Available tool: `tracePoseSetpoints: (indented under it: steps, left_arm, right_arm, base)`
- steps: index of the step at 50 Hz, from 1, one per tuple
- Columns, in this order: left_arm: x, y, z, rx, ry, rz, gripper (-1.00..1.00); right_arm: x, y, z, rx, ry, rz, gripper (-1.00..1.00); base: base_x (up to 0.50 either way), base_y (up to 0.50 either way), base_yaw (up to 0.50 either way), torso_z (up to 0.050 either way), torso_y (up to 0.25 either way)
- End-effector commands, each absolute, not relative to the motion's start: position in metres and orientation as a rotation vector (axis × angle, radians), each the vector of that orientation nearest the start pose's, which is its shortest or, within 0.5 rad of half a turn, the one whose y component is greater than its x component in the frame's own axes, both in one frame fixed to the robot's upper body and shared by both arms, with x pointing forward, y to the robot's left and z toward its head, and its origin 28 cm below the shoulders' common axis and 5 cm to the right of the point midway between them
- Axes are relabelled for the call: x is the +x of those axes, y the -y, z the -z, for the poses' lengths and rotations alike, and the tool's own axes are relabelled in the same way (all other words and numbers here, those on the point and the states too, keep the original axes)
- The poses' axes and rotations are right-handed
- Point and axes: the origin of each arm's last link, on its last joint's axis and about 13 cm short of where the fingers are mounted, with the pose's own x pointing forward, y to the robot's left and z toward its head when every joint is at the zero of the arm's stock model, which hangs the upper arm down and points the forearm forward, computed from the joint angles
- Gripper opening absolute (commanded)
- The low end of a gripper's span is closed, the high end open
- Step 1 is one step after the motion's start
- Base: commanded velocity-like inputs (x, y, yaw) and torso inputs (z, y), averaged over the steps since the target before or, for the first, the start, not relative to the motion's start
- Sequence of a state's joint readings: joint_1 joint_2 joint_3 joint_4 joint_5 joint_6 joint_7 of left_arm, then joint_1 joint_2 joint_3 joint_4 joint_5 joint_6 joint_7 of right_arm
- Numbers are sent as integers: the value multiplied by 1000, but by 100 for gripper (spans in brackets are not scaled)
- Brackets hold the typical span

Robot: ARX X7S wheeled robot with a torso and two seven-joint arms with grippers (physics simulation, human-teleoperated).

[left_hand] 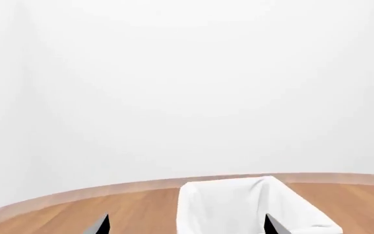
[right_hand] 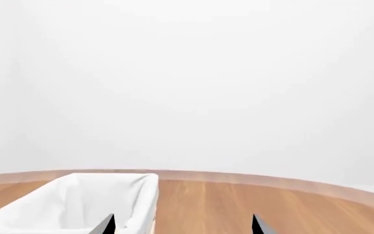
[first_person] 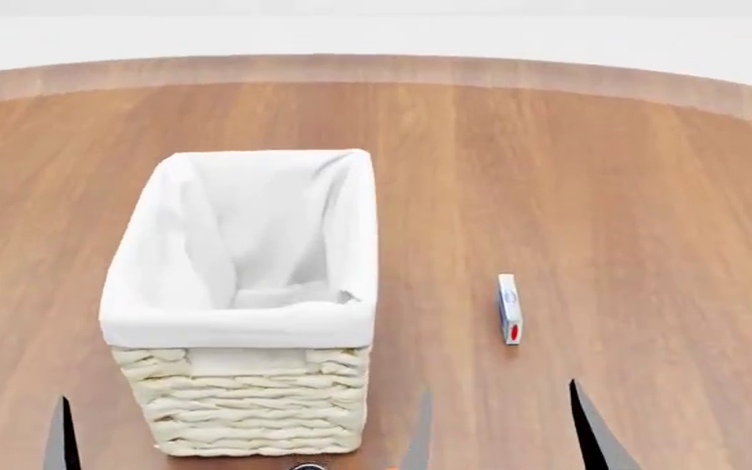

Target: Pick up the alphabet soup and put it in the basket.

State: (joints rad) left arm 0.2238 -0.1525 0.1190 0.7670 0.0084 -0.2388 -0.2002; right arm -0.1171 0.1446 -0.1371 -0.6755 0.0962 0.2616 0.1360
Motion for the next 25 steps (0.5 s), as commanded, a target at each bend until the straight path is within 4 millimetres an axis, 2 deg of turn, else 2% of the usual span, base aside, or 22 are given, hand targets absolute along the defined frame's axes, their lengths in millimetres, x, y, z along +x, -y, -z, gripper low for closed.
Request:
tracePoseSetpoints:
  steps: [1, 9, 25]
  left_arm:
    - [149, -204, -114, 77, 304, -40, 100]
    - [150, -204, -113, 74, 294, -39, 100]
    - [150, -202, -112, 84, 289, -29, 100]
  right_arm:
    - [172, 89, -109, 11, 270, -54, 100]
    - [171, 91, -107, 15, 265, -39, 100]
    - [173, 91, -105, 1, 246, -36, 100]
  base:
    - [500, 0, 0, 0, 0]
    - [19, 15, 0, 0, 0]
    - [0, 492, 0, 0, 0]
